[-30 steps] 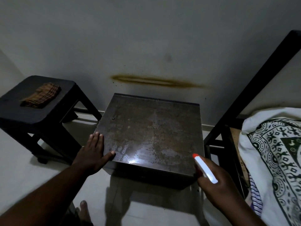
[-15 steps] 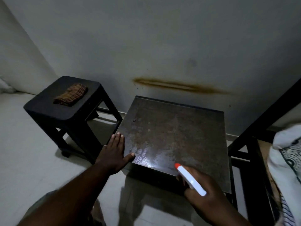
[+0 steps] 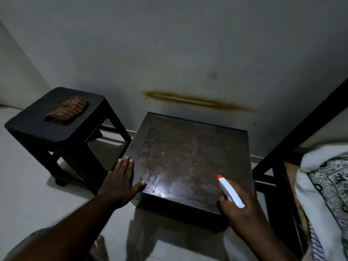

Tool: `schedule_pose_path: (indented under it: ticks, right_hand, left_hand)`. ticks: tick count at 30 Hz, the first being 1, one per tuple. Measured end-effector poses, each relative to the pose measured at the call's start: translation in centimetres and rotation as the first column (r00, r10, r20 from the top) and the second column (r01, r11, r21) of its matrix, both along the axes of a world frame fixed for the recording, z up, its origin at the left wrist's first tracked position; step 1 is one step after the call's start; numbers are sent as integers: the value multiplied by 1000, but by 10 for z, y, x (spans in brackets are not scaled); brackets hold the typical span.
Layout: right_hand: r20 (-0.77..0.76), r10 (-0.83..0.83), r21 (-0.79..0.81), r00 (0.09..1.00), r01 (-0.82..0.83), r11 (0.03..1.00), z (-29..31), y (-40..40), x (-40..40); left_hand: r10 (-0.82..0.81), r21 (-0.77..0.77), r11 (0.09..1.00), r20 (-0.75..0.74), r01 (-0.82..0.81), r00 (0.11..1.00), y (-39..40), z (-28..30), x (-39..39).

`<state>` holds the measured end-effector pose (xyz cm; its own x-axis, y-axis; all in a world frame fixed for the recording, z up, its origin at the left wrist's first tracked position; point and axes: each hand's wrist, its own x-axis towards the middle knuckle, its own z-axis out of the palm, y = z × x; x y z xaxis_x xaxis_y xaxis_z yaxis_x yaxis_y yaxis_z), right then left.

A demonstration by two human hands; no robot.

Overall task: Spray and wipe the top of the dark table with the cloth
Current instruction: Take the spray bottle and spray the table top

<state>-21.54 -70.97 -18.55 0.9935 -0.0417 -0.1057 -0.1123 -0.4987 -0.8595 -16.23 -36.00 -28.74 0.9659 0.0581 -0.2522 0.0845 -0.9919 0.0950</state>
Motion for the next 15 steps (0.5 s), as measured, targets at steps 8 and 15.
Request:
schedule_pose_path:
  ticks: [8,15]
  right_hand:
    - [-95,-82,-55,992,77,995,-8,-23,-13]
    - [-63,-162,-119,985,153,981,-9,-46,-26]
  left_hand:
    - [-1,-9,1000,7,1,1000,-3,1,0]
    - [9,-24,1000,37,-9,999,1,-2,0]
